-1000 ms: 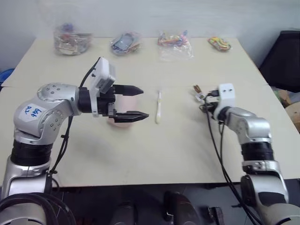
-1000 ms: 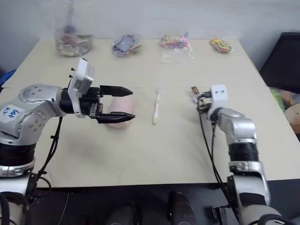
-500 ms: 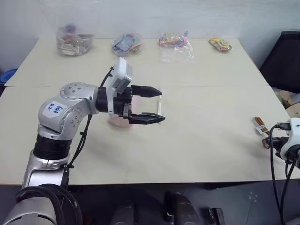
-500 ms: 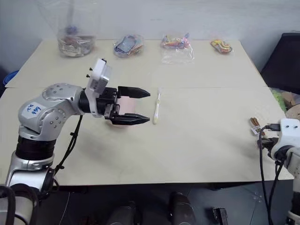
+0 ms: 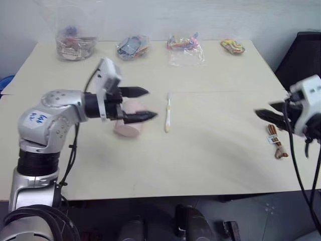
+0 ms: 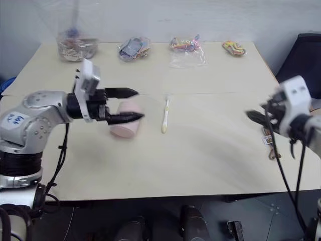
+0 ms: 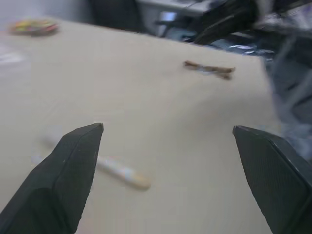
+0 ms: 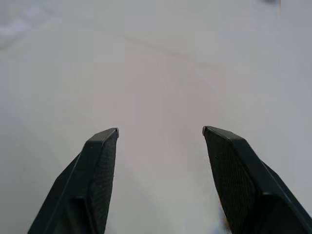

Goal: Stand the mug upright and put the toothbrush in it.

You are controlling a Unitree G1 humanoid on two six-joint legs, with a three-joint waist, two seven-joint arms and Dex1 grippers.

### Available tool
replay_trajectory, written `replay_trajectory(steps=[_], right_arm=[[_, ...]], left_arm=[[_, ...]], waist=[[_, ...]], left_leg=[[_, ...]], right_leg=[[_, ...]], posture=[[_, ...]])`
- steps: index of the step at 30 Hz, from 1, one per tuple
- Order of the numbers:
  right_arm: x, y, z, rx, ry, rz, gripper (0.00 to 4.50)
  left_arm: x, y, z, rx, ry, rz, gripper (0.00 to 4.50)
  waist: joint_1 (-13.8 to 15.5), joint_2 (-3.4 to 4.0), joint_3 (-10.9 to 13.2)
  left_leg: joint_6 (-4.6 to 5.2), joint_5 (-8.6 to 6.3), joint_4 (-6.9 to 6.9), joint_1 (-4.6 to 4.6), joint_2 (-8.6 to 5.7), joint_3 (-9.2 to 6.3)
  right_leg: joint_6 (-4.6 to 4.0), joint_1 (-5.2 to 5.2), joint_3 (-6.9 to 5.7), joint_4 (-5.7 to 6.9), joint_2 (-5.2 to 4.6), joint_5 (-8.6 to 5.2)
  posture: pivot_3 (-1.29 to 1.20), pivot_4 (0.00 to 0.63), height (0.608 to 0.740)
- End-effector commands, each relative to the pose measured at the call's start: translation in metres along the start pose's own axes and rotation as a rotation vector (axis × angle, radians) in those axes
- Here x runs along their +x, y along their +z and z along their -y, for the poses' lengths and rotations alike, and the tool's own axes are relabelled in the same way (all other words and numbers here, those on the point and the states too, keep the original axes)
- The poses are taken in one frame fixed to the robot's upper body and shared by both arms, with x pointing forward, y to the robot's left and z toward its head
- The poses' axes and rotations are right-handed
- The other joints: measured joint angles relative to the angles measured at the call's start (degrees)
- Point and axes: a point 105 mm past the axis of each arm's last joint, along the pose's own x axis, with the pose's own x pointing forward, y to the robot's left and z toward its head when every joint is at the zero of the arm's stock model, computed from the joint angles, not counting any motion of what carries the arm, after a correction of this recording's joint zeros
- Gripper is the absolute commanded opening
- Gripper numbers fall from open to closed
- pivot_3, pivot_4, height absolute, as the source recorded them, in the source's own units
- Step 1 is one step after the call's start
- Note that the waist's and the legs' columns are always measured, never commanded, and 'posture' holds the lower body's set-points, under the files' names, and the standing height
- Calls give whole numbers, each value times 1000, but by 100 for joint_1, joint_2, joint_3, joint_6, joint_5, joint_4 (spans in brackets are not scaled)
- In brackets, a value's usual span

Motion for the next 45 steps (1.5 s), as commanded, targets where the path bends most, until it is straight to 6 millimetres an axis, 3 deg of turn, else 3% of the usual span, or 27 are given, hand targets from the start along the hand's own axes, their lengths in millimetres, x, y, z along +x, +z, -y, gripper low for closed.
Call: replay_trajectory(steps=[1, 3, 4, 9, 13, 18, 24, 27, 39, 43, 45], right_arm=[[7, 32, -58, -65, 323, 77, 3779], [7, 42, -87, -110, 488, 92, 4385], [7, 48, -100, -135, 564, 106, 4482], [11, 68, -128, -181, 734, 166, 4482], [19, 71, -135, -206, 768, 177, 4482], [23, 69, -138, -219, 775, 179, 4482], [25, 64, -137, -208, 744, 178, 4482], [24, 63, -136, -199, 729, 181, 4500], [24, 62, -134, -180, 685, 195, 4500], [24, 59, -134, -180, 676, 194, 4500], [24, 59, -134, -176, 664, 194, 4500]], left_arm=[[-44, -13, -48, -203, 362, -61, 4500], [-64, -30, -62, -328, 489, -123, 4500], [-71, -40, -66, -386, 534, -165, 4500], [-64, -65, -72, -541, 574, -245, 4500], [-41, -81, -76, -591, 557, -315, 4500], [-15, -86, -83, -637, 514, -314, 4500], [2, -109, -76, -618, 449, -447, 4500], [7, -117, -73, -599, 409, -499, 3938], [12, -120, -67, -587, 340, -561, 36], [7, -109, -71, -580, 361, -525, 36], [2, -91, -80, -519, 413, -433, 36]], waist=[[9, -2, 1], [30, -4, 3], [51, -5, 3], [178, -16, 7], [187, -26, 3], [141, -27, 4], [78, -27, 4], [76, -26, 4], [144, -26, 4], [138, -26, 4], [137, -26, 4]], left_leg=[[0, 0, 2, -5, -1, -4], [2, -1, 2, -10, -4, -10], [3, -1, 3, -17, -9, -19], [9, -4, 25, -43, -31, -19], [10, -3, 43, -70, -41, -25], [11, -2, 46, -84, -42, -24], [9, -1, 43, -83, -42, -22], [10, 0, 45, -83, -43, -21], [11, 0, 51, -84, -44, -20], [12, 0, 51, -84, -43, -20], [12, 0, 51, -85, -43, -20]], right_leg=[[0, -1, -3, 0, -2, 0], [0, -1, -9, -3, -9, 0], [0, -1, -16, -5, -16, 0], [5, -1, -30, -8, -29, 3], [12, -2, -51, -11, -32, 7], [19, -13, -60, -14, -29, 11], [19, -15, -66, -13, -30, 11], [19, -14, -65, -11, -33, 11], [21, -13, -63, -10, -34, 12], [21, -13, -63, -11, -34, 12], [21, -13, -63, -11, -34, 12]], posture=[[0, 150, 740], [0, 150, 740], [0, 150, 740], [0, 150, 740], [0, 150, 740], [0, 150, 740], [0, 150, 740], [0, 150, 740], [0, 150, 740], [0, 150, 740], [0, 150, 740]])
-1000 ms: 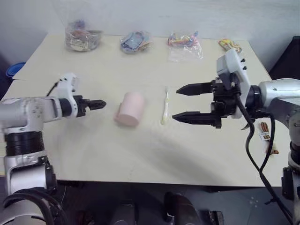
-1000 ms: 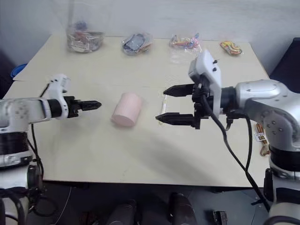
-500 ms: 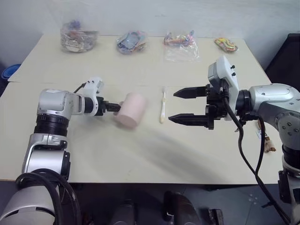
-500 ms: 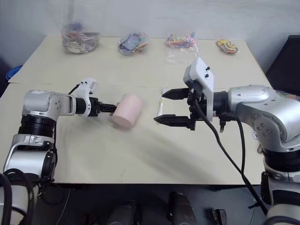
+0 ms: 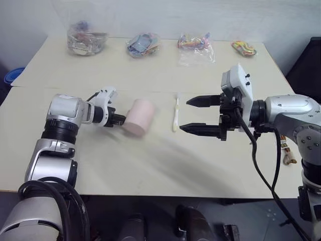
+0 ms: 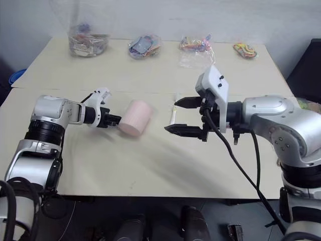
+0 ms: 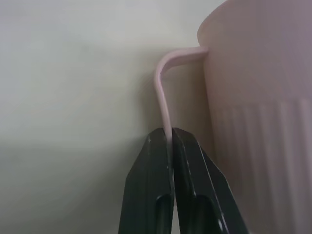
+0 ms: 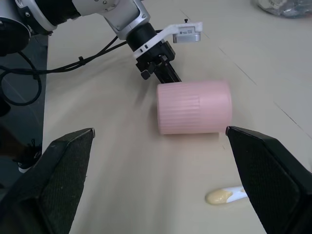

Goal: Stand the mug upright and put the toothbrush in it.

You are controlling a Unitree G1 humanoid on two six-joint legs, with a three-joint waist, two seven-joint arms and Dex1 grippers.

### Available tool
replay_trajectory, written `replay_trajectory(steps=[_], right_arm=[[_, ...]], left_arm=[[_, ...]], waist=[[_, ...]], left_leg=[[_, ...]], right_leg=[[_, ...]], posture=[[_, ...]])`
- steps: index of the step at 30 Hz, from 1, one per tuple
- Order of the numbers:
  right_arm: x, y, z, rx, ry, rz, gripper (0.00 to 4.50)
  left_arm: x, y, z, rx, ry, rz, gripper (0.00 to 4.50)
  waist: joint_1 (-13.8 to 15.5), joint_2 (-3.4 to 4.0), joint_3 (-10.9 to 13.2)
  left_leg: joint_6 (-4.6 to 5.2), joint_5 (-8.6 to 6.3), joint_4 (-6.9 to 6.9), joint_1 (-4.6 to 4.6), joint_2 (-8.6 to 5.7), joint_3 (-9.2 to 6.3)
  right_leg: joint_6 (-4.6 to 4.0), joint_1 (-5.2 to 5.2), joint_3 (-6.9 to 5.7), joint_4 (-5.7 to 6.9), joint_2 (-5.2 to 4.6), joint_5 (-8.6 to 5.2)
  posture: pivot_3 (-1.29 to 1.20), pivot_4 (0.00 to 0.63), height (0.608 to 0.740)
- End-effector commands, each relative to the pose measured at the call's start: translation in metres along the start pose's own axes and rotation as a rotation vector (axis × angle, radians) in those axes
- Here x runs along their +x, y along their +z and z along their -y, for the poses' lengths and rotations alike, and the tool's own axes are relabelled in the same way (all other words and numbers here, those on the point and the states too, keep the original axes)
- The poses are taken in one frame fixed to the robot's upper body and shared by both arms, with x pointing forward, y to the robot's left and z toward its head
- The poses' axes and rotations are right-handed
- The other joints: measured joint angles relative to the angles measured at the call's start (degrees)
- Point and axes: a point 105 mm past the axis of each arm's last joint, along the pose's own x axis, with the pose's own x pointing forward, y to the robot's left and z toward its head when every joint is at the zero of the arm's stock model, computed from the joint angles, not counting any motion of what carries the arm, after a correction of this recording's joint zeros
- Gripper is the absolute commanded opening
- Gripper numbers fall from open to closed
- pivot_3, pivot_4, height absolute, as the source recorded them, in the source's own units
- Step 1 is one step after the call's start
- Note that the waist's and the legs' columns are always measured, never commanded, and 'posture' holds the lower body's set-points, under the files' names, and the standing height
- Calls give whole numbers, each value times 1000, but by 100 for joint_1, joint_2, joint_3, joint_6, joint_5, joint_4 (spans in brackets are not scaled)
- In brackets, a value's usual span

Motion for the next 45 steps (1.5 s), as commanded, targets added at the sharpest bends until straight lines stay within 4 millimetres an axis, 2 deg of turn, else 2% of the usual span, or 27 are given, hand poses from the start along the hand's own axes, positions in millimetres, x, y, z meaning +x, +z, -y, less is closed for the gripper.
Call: replay_trajectory(steps=[1, 4, 6, 8, 11, 14, 17, 21, 24, 25, 26, 29, 37, 41, 43, 45], right_arm=[[-7, 12, -3, -53, -25, 50, 4500], [-8, 8, 0, -47, -54, 44, 4500], [-9, 1, 7, -19, -105, 37, 4500], [-9, -5, 15, 7, -155, 34, 4500], [-8, -9, 24, 35, -208, 42, 4500], [-8, -12, 31, 51, -253, 46, 4500], [-10, -11, 30, 88, -253, 67, 4500], [-11, -14, 22, 100, -213, 45, 4500], [-11, -19, 21, 95, -209, 20, 4500], [-11, -20, 21, 95, -209, 18, 4500], [-11, -19, 22, 99, -209, 21, 4500], [-9, -19, 24, 109, -205, 28, 4500], [2, -24, 27, 126, -168, 19, 4500], [9, -25, 31, 128, -156, 24, 4500], [15, -29, 39, 129, -177, 16, 4500], [24, -35, 58, 143, -265, -2, 4500]], left_arm=[[-23, 26, -4, 56, 70, 169, 36], [-42, 50, -3, 166, 155, 392, 36], [-57, 68, 5, 241, 218, 602, 36], [-63, 71, 12, 326, 293, 741, 36], [-58, 60, 18, 381, 385, 858, 36], [-65, 53, 24, 547, 501, 1021, 36], [-55, 33, 17, 598, 597, 1048, 36], [-29, 1, 7, 489, 590, 1007, 36], [-26, -9, 7, 459, 578, 1002, 36], [-26, -11, 8, 457, 574, 1002, 541], [-26, -14, 7, 442, 568, 992, 739], [-30, -26, 5, 431, 568, 970, 1699], [-55, -56, 9, 443, 544, 864, 4356], [-71, -73, 5, 441, 493, 745, 4473], [-78, -79, 12, 396, 354, 657, 4473], [-95, -74, 26, 348, 161, 595, 4473]], waist=[[-2, -1, 0], [1, -2, 1], [7, -2, 1], [25, -3, 0], [30, -2, 0], [23, -3, 0], [24, -3, 0], [43, -1, -1], [39, -2, 0], [38, -2, 0], [37, -2, 0], [23, -1, -1], [12, -1, -1], [1, -1, -1], [13, -1, -1], [6, -1, -1]], left_leg=[[0, 0, 0, -1, 1, -1], [0, 0, 0, -5, 8, -5], [0, 0, 3, -6, 9, -6], [0, 0, 7, -8, 7, -8], [1, 0, 8, -7, -5, -8], [3, 1, 9, -6, -6, -6], [3, 1, 8, -7, -6, -5], [9, 1, 7, -4, -9, -5], [16, 2, 9, -9, -13, -8], [17, 2, 9, -9, -13, -8], [17, 2, 9, -9, -13, -8], [17, 2, 8, -6, -12, -7], [17, 2, 5, -6, -7, -7], [17, 2, 4, -4, 3, -9], [17, 1, 6, -6, 24, -8], [17, 1, 8, -6, 27, -8]], right_leg=[[0, -1, 0, 0, 0, 0], [0, -5, -1, -1, -2, 0], [0, -6, -2, 0, -7, 0], [1, -5, -3, 2, -13, 1], [7, -3, -2, 4, -26, 4], [9, -3, -3, 5, -28, 6], [9, -5, -5, 5, -27, 6], [10, -1, -7, 4, -34, 6], [15, 0, -9, 1, -38, 9], [16, 0, -9, 0, -38, 10], [16, 0, -10, 0, -38, 10], [16, 1, -9, 0, -38, 10], [16, 1, -7, -3, -38, 9], [15, 1, -5, -4, -38, 9], [15, 1, -5, -4, -36, 9], [15, 3, -4, -5, -34, 9]], posture=[[0, 150, 740], [0, 150, 740], [0, 150, 740], [0, 150, 740], [0, 150, 740], [0, 150, 740], [0, 150, 740], [0, 150, 740], [0, 150, 740], [0, 150, 740], [0, 150, 740], [0, 150, 740], [0, 150, 740], [0, 150, 740], [0, 150, 740], [0, 150, 740]])
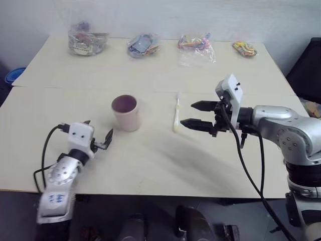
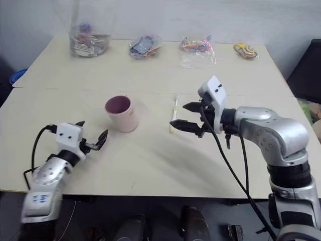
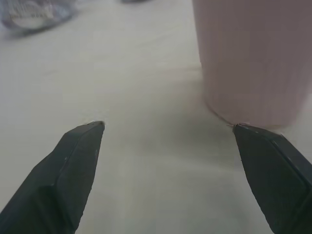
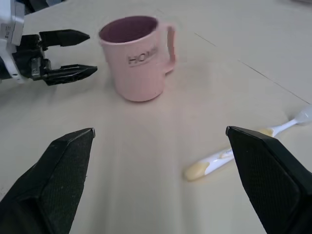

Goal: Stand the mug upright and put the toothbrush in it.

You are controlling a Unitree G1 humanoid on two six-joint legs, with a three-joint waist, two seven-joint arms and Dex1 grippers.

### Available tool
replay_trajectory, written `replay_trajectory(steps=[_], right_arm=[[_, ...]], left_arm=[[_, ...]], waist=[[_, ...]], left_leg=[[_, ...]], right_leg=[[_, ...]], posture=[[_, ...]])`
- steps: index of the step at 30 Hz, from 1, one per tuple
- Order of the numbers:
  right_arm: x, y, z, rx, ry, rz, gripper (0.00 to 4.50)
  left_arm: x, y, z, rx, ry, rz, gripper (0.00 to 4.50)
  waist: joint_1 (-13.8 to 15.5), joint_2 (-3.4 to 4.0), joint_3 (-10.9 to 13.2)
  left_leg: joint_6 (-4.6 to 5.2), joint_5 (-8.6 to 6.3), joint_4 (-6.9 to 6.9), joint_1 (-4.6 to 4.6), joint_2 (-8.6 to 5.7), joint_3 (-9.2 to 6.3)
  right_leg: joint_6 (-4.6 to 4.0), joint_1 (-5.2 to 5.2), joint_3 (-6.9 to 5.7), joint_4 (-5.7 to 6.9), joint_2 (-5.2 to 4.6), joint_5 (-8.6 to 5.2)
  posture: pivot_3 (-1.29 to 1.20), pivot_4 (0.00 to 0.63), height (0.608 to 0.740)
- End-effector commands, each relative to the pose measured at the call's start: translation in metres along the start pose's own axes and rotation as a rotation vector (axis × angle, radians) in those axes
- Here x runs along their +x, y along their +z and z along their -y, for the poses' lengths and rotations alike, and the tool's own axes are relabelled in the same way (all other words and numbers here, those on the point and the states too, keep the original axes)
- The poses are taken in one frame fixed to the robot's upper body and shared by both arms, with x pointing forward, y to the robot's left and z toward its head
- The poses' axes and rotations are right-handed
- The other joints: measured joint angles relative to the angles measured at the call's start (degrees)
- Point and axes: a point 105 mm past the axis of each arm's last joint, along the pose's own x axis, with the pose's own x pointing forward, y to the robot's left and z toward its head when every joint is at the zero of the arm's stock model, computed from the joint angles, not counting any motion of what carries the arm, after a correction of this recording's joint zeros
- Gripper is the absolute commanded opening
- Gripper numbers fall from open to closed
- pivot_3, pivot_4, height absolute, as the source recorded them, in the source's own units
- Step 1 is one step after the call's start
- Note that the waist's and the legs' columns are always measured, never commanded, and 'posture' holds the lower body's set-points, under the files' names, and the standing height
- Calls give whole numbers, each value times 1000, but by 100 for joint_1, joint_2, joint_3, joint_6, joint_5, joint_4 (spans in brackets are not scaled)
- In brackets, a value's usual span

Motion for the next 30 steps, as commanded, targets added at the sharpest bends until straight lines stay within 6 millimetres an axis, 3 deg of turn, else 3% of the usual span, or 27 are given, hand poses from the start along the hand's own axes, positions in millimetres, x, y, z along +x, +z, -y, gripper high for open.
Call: replay_trajectory(steps=[1, 3, 5, 10, 12, 15, 18, 22, 30], right_arm=[[18, 4, 28, -7, -154, 8, 4500], [39, -2, 53, 38, -280, -13, 4500], [55, -7, 69, 82, -360, -26, 4500], [94, -22, 93, 213, -496, -86, 4500], [106, -24, 94, 249, -503, -95, 4500], [131, -23, 76, 304, -407, -96, 4500], [142, -26, 67, 297, -364, -118, 4500], [153, -30, 55, 281, -315, -136, 3597], [158, -37, 46, 246, -283, -165, 843]], left_arm=[[-25, 47, 12, -102, -318, -3, 4473], [-50, 81, 19, -47, -562, -39, 4473], [-67, 104, 21, -4, -694, -82, 4473], [-89, 135, 24, 71, -873, -176, 4473], [-89, 137, 23, 115, -885, -191, 4473], [-79, 138, 14, 155, -849, -171, 4473], [-72, 139, 10, 168, -830, -154, 4473], [-67, 140, 11, 183, -830, -143, 4500], [-64, 138, 8, 184, -823, -144, 4500]], waist=[[-13, -2, 1], [-87, -14, 3], [-131, 1, 4], [-311, 32, 16], [-396, 38, 20], [-516, 47, 25], [-619, 47, 25], [-636, 48, 25], [-647, 49, 26]], left_leg=[[0, 0, 0, 0, 1, -1], [-2, 0, 3, -1, 11, -5], [-9, 1, 1, -4, 12, -5], [-12, 3, -47, 3, -30, -1], [-15, 5, -55, 4, -29, -1], [-21, 7, -59, 4, -27, -3], [-27, 11, -59, 4, -19, -3], [-29, 12, -59, 6, -13, -3], [-29, 11, -59, 6, -8, -2]], right_leg=[[-1, 0, 1, -2, 1, 1], [-7, -2, 3, 1, 12, 1], [-16, -3, -6, -2, 22, -2], [-19, -9, -11, -20, 23, -4], [-20, -11, -17, -19, 26, -5], [-23, -12, -21, -21, 30, -7], [-23, -11, -18, -18, 37, -7], [-27, -12, -14, -14, 40, -9], [-30, -15, -8, -12, 43, -11]], posture=[[0, 150, 740], [0, 150, 740], [0, 150, 740], [0, 150, 740], [0, 150, 740], [0, 150, 740], [0, 150, 740], [0, 150, 740], [0, 150, 740]])
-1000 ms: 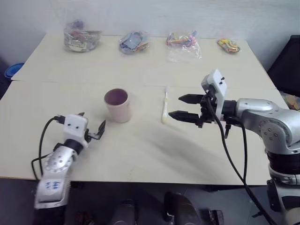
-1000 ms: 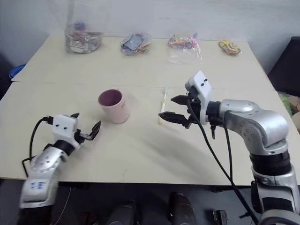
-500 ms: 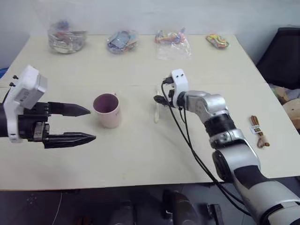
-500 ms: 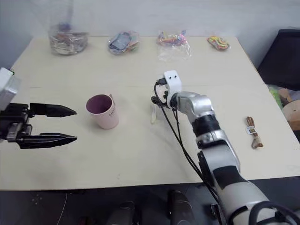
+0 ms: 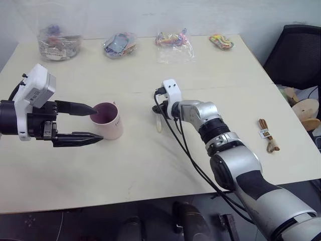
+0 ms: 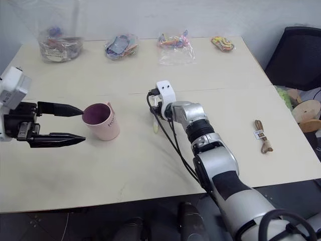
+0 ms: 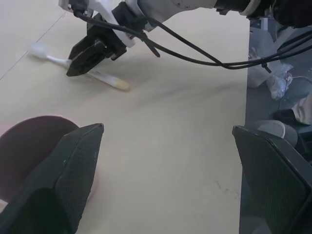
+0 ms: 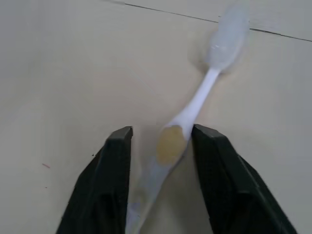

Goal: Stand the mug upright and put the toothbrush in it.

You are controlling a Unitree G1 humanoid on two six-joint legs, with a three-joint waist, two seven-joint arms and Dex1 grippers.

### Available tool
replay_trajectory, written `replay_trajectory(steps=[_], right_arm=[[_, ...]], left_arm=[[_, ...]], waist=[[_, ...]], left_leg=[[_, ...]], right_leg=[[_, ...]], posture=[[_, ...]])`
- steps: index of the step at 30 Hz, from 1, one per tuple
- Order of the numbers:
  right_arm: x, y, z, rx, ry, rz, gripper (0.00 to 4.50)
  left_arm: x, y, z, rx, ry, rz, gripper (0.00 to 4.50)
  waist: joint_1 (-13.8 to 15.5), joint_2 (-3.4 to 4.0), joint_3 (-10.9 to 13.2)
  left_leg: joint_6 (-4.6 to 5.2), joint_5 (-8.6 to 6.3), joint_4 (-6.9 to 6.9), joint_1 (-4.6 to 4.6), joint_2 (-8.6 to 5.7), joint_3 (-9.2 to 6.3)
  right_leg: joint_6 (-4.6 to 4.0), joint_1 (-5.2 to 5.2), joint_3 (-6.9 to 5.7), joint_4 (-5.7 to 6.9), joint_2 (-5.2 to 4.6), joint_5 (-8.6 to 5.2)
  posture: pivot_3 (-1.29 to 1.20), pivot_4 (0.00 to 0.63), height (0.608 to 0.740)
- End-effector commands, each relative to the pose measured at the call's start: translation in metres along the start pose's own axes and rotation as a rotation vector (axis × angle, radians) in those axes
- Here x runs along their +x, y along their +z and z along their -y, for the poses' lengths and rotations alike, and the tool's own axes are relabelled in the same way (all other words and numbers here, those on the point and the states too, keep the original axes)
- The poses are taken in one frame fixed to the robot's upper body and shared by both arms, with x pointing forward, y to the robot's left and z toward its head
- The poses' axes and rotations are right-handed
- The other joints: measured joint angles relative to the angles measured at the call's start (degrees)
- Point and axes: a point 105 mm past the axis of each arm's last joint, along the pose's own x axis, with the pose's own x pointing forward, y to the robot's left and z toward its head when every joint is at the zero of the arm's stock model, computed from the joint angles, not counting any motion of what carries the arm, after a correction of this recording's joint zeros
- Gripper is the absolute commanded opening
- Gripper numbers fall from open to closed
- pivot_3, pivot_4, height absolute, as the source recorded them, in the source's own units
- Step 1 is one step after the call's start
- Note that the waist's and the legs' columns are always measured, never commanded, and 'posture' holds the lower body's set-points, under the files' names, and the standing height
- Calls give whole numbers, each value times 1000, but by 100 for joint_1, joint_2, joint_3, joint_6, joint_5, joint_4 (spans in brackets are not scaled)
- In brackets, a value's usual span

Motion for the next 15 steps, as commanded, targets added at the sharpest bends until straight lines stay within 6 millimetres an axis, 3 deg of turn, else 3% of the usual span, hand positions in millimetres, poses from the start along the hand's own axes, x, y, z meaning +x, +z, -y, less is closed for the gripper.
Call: replay_trajectory(steps=[1, 2, 4, 8, 11, 15], right_arm=[[1, -3, -4, -19, 14, -10, 467], [0, -4, -3, -25, 10, -12, 209], [-1, -3, 1, -58, -12, -2, 185], [-4, 28, -12, -92, 31, 156, 185], [-8, 60, -46, -29, 156, 288, 185], [-16, 94, -108, 64, 350, 423, 185]], left_arm=[[-4, 5, -2, 39, 17, 11, 4500], [-4, 4, -3, 34, 21, 11, 4500], [-6, -2, -7, 17, 44, 7, 4500], [-19, -14, -15, -41, 128, 22, 4500], [-34, -25, -19, -98, 210, 44, 4500], [-49, -34, -21, -133, 314, 79, 4500]], waist=[[7, 0, 0], [36, 0, 0], [47, -1, 0], [33, 2, 1], [14, 5, 4], [-94, 7, 5]], left_leg=[[0, 0, 1, 0, 0, 0], [0, 0, 2, 0, -1, 0], [0, 0, 5, 0, -3, -3], [0, 0, 5, 1, -4, -1], [0, 0, 5, -4, 0, 2], [-8, -2, -3, -7, 14, 10]], right_leg=[[0, 0, 1, 1, -1, 0], [0, 0, 2, 2, -1, 0], [0, 1, 3, 5, -4, 0], [0, 1, 6, 7, -4, 0], [0, -8, 6, 7, -1, 0], [-15, -30, 7, 18, 8, -8]], posture=[[0, 150, 740], [0, 150, 740], [0, 150, 740], [0, 150, 740], [0, 150, 740], [0, 150, 740]])
